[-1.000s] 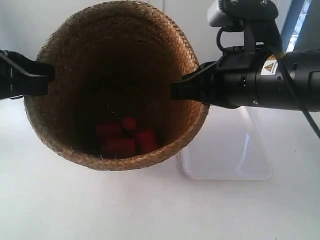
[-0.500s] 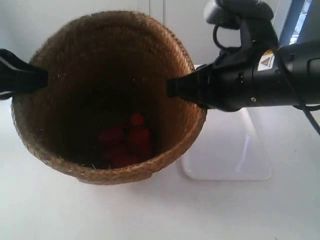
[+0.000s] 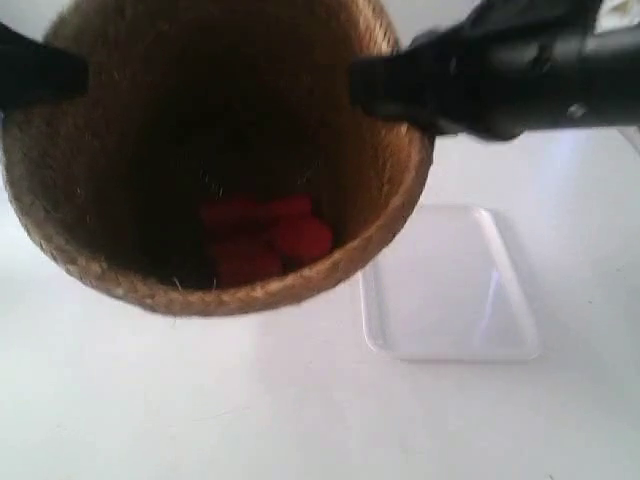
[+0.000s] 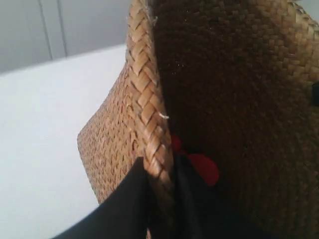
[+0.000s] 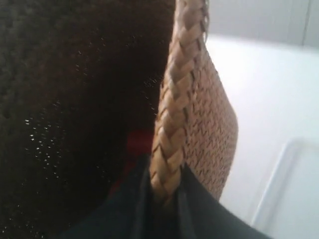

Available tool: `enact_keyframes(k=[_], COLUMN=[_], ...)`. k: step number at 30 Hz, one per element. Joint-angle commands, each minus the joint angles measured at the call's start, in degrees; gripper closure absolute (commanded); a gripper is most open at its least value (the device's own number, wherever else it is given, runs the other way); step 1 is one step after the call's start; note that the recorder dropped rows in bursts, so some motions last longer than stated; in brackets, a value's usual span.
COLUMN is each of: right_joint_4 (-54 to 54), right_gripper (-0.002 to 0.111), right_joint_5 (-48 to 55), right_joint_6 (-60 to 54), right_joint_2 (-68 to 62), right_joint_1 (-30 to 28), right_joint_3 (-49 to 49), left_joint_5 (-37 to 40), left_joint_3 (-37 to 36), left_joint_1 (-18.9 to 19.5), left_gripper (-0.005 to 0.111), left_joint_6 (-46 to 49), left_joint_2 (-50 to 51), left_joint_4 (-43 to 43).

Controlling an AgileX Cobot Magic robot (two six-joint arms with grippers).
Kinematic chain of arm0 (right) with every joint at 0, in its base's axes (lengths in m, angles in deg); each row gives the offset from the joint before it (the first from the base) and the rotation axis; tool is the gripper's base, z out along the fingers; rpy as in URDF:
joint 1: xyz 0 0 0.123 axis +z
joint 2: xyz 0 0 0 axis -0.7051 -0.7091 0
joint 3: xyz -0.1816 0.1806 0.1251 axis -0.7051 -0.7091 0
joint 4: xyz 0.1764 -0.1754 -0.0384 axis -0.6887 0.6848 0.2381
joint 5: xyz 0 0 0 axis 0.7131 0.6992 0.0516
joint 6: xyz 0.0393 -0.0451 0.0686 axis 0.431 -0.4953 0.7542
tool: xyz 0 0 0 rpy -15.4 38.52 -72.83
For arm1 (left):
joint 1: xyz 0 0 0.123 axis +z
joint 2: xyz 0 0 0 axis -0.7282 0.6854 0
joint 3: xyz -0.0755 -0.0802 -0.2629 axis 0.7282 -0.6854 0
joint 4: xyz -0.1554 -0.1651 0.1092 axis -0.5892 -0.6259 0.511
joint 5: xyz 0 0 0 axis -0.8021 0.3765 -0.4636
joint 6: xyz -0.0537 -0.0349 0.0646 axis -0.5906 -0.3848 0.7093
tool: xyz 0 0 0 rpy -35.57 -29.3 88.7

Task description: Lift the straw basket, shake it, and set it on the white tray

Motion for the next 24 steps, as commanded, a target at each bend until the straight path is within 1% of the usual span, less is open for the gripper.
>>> enact_keyframes(k=[1,3,5,13,14,15,17,18,19,21,22,24], right_joint_4=[4.7,4.9,5.3,6.2,5.9,4.3,0.8,0.9,2.3,5.7,5.6,5.5], right_gripper=[0.108,0.108,0.108,0.108,0.108,0.108,0.108,0.108,0.108,0.108,0.108,0.108], right_joint_5=[-5.6,-3.7,-4.0,-5.1,-5.4,-4.2,-1.4,-2.2,-4.6,-6.3,-5.1,-3.2], right_joint_6=[5.0,5.5,4.0,3.8,3.8,3.8,-0.5,-3.1,-3.3,2.5,5.8,6.3], right_joint_2=[-0.9,-3.3,-3.4,-3.8,-3.5,-2.4,2.0,3.4,3.9,0.9,-1.0,-3.3], right_joint_1=[-0.4,-0.3,-0.3,-0.3,-0.3,-0.3,0.5,1.3,1.4,0.2,-0.4,-0.3], right_joint_3=[-3.6,-3.9,-3.9,-4.0,-3.3,-1.7,4.2,4.9,3.5,-1.1,-2.3,-2.7], left_joint_5=[-1.0,-1.7,-3.0,-4.2,-4.8,-4.5,-0.8,0.5,1.6,1.6,1.5,1.1], left_joint_3=[-3.7,-4.3,-4.3,-4.2,-3.4,-1.2,3.4,4.2,2.9,-0.8,-2.1,-2.3], left_joint_1=[0.9,0.6,0.7,0.7,0.7,0.7,-0.2,-0.3,-0.2,1.1,1.4,1.3], left_gripper=[0.107,0.107,0.107,0.107,0.107,0.107,0.107,0.107,0.107,0.107,0.107,0.107], left_joint_6=[-5.9,-4.7,-3.0,-2.8,-3.2,-2.7,3.2,5.0,3.5,-6.8,-9.0,-6.1], left_joint_2=[1.8,3.0,2.7,2.2,1.9,1.0,-1.7,-2.4,-2.4,0.0,1.1,2.0], left_joint_4=[5.1,3.9,3.2,4.4,3.4,0.5,-2.6,-2.5,0.1,7.6,8.4,5.2])
